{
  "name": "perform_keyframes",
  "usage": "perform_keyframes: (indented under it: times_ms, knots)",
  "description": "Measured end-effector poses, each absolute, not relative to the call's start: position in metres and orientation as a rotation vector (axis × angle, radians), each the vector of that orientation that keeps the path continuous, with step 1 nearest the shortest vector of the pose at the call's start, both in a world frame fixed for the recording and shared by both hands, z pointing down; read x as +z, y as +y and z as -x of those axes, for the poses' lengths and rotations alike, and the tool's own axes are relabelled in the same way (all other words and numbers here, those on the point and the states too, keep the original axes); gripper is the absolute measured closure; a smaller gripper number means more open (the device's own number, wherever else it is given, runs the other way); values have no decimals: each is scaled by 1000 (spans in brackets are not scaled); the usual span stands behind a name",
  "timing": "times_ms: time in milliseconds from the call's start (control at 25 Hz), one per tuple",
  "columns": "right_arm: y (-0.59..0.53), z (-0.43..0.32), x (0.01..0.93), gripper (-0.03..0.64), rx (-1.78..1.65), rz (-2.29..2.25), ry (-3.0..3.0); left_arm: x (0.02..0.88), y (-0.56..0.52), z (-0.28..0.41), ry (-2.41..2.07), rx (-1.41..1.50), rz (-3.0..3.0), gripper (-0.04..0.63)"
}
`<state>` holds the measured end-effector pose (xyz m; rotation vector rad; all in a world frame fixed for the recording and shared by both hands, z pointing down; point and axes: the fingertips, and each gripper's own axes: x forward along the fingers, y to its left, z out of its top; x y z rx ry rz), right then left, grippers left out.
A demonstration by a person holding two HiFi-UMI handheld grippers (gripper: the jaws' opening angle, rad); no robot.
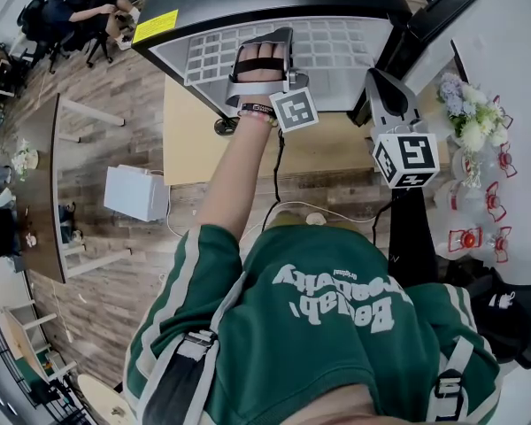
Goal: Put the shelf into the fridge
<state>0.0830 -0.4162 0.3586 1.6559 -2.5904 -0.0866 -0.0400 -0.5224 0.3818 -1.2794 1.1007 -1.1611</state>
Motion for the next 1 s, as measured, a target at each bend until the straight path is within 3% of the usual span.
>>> perform_keyframes:
  times_ms: [1000]
  knots:
    - [-423,-72,361,614,-100,-1640,-2579,382,-553,42,1105,-1163,1278,511]
